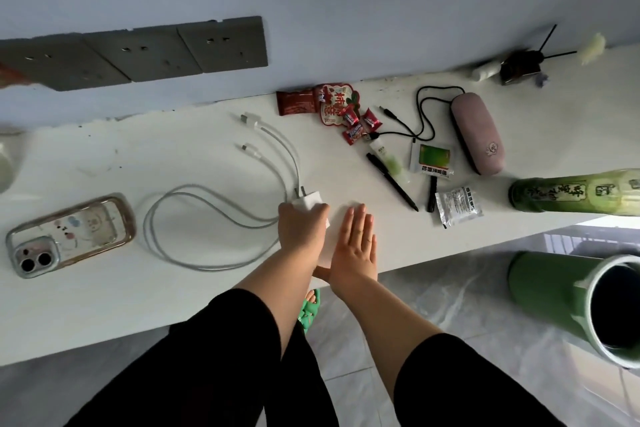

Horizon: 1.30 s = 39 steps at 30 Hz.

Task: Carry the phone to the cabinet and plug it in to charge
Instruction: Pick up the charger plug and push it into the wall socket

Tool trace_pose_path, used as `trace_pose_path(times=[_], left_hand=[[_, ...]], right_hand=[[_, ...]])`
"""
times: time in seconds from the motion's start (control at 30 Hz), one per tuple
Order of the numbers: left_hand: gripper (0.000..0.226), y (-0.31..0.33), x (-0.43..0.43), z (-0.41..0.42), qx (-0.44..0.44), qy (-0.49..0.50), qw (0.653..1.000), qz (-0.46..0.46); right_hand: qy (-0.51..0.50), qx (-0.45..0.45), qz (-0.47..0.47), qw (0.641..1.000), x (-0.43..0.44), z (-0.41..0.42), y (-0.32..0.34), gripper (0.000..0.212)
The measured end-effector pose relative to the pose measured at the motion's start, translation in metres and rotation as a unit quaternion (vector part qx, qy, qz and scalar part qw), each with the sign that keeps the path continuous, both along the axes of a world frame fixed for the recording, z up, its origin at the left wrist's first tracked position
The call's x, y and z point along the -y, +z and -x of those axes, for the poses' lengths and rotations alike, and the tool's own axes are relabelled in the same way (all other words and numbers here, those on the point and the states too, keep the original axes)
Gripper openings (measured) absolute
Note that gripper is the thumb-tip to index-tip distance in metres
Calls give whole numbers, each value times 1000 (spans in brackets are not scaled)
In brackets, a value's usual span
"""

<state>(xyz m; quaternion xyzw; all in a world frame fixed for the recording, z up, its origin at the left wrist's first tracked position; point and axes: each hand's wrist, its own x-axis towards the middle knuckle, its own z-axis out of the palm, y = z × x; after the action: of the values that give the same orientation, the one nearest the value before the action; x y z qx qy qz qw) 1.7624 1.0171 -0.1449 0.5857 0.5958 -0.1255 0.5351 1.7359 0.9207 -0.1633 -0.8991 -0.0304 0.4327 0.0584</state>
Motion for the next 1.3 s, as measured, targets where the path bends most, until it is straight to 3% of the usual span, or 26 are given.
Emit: trace_pose_path(times=[0.17,0.3,0.5,0.6,0.7,1.0,1.17,1.3], left_hand=[[36,15,-38,35,57,-6,993,99],[12,25,-78,53,75,-20,984,160],[37,39,-142,68,93,-28,971,221],[14,43,-170,68,138,-7,963,231],[7,49,-193,61,200,6,948,248],[28,76,-225,30,259,-45,963,63],[54,86,-225,12,276,-30,961,2],[47,85,-228,5,292,-28,956,-2]], right_hand=[[3,24,-1,1000,-5,1,11,139],[87,56,-35,994,-18,3,19,130],[194,59,-26,979,-104,-10,16,132],[241,60,-6,969,-135,-12,13,132],[264,51,-18,963,-159,-11,11,131],[235,27,-6,971,-179,-9,10,135],[239,29,-11,971,-179,-9,8,134],[239,26,-10,971,-181,-10,8,134]])
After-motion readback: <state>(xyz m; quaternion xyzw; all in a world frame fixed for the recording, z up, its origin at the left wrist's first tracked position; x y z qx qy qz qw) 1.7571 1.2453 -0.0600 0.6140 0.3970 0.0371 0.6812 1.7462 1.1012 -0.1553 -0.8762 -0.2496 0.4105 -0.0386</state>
